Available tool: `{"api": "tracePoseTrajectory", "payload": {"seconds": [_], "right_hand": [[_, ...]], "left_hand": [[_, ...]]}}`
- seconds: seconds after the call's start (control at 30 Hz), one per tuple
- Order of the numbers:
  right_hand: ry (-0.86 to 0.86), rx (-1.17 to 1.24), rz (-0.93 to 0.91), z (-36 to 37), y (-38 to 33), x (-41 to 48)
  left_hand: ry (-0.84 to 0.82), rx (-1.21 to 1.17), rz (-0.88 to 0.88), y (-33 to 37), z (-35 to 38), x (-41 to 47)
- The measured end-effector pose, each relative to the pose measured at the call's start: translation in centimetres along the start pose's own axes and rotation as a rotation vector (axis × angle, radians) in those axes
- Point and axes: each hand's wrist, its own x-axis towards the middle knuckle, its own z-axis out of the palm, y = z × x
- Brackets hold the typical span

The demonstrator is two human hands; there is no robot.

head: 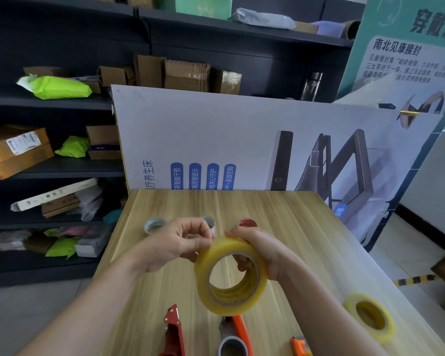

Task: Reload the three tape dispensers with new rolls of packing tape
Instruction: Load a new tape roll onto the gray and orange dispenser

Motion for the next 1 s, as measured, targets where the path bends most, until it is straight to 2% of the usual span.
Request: {"api": "tracePoseTrajectory", "payload": {"seconds": [0.13,0.27,0.37,0.47,0.57,0.73,0.87,1.0], "right_hand": [[0.059,0.045,0.088,-0.3,2.5,0.8],[0.102,-0.007,0.293,-0.5,5.8,1.8],[0.126,0.043,0.409,-0.7,8.8,2.4],[0.158,0.099,0.473,-0.6,11.2,2.8],[0.238,0.152,0.443,-0.5,13.4,3.1],[0.547,-0.300,0.359,-1.6,17.9,2.8],[0.450,-0.546,0.469,-2.3,20.9,2.6],[0.387,-0.645,0.496,-2.4,22.6,2.9]], "left_hand": [[0.124,-0.191,-0.097,-3.7,1.9,0.0],[0.104,-0.360,-0.216,-7.3,3.7,-0.3],[0.057,-0.445,-0.278,-9.7,4.5,-0.6],[0.038,-0.411,-0.311,-11.9,5.3,-0.8],[0.129,-0.351,-0.380,-13.8,6.2,-0.9],[0.094,-0.284,-0.523,-16.6,7.4,-1.3],[-0.025,-0.118,-0.608,-18.2,8.9,-0.9],[-0.055,-0.092,-0.672,-19.0,9.6,-0.1]]}}
